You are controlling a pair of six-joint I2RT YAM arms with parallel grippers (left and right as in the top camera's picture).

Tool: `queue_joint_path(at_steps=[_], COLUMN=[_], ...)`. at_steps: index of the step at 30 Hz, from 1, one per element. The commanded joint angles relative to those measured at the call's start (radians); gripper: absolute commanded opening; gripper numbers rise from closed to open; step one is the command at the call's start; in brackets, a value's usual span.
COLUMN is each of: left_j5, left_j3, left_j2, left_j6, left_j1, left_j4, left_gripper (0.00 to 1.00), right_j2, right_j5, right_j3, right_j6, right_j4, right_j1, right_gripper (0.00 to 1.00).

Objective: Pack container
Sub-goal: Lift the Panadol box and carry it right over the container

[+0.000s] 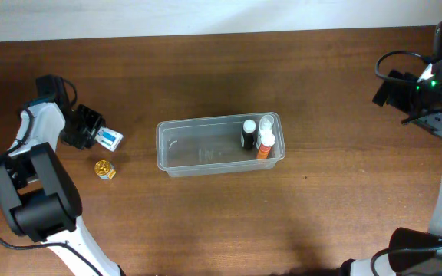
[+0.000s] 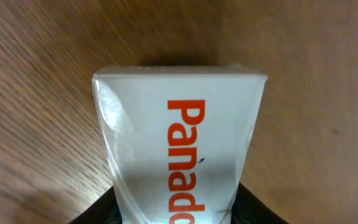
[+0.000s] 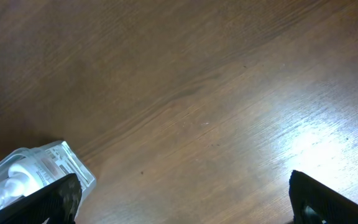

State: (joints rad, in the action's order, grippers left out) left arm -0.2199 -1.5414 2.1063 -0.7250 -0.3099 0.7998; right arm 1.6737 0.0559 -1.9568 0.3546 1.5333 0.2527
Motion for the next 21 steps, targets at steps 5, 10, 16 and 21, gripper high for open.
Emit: queue_joint_path(at_steps=[5, 10, 16, 21], left_j5=[-0.219, -0.436, -0.622, -0.622], left_j3=[-0.184, -0.295, -0.426, -0.515], left_j2=[0.01, 0.01, 0.003, -0.025], left_j6=[0.144, 0.257, 0.443, 0.566], left_j1=[-0.015, -0.014, 0.003, 0.042], left_j4=[0.064, 0.114, 0.251, 0.393], left_gripper=[0.43, 0.39, 0.3, 0.34], right_j2=[0.002, 0.002, 0.002, 0.002], right_j5=[0.009, 0.009, 0.009, 0.009], right_j3=[-0.008, -0.008, -0.008, -0.008], right_j6=[-0.009, -0.009, -0.009, -0.009], right_j4=[-0.001, -0.001, -0.001, -0.001], right_j1=[0.004, 0.004, 0.004, 0.004], right_gripper=[0.98, 0.98, 0.98, 0.98])
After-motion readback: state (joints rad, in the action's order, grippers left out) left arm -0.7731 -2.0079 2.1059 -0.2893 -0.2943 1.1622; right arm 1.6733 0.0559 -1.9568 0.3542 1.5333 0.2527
